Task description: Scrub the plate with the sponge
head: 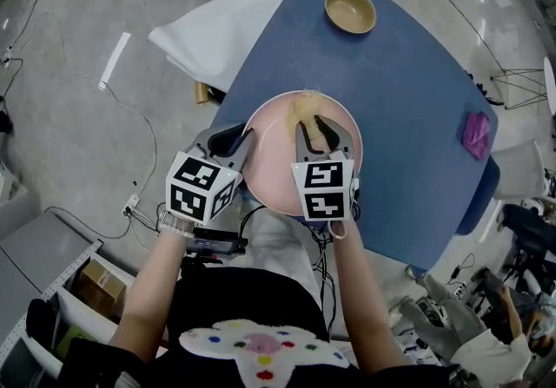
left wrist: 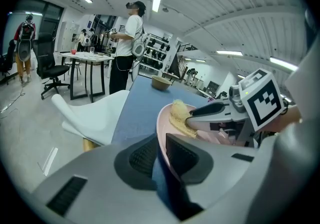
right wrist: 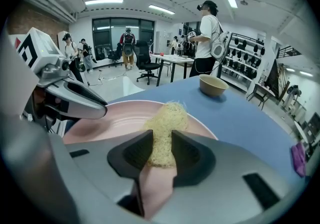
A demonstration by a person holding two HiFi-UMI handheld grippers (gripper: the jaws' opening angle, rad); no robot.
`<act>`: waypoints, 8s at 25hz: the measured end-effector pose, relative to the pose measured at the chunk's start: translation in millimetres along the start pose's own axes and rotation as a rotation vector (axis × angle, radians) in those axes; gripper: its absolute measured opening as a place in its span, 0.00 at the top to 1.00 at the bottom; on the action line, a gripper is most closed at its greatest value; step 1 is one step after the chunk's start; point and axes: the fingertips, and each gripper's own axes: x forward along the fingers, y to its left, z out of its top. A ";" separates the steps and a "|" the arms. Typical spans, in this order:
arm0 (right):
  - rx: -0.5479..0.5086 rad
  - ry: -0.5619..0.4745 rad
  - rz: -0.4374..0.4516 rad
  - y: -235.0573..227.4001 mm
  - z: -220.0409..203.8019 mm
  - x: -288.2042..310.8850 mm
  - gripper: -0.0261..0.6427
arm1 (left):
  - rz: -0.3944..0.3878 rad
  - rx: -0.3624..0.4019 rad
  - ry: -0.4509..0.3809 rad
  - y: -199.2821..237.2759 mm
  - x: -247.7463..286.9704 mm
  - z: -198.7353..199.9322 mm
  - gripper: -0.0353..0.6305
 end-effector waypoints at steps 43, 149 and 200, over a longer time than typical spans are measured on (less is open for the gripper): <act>-0.143 0.155 0.249 104.8 -71.8 -64.8 0.79 | -0.074 0.008 0.010 -0.9 3.4 3.9 0.85; -0.169 0.175 -0.001 -2.2 -51.3 -35.4 0.81 | -0.014 0.008 -0.003 3.2 4.9 2.1 0.86; -0.298 0.294 0.135 72.1 -94.8 -73.5 0.81 | -0.018 0.003 0.005 0.8 5.8 2.7 0.86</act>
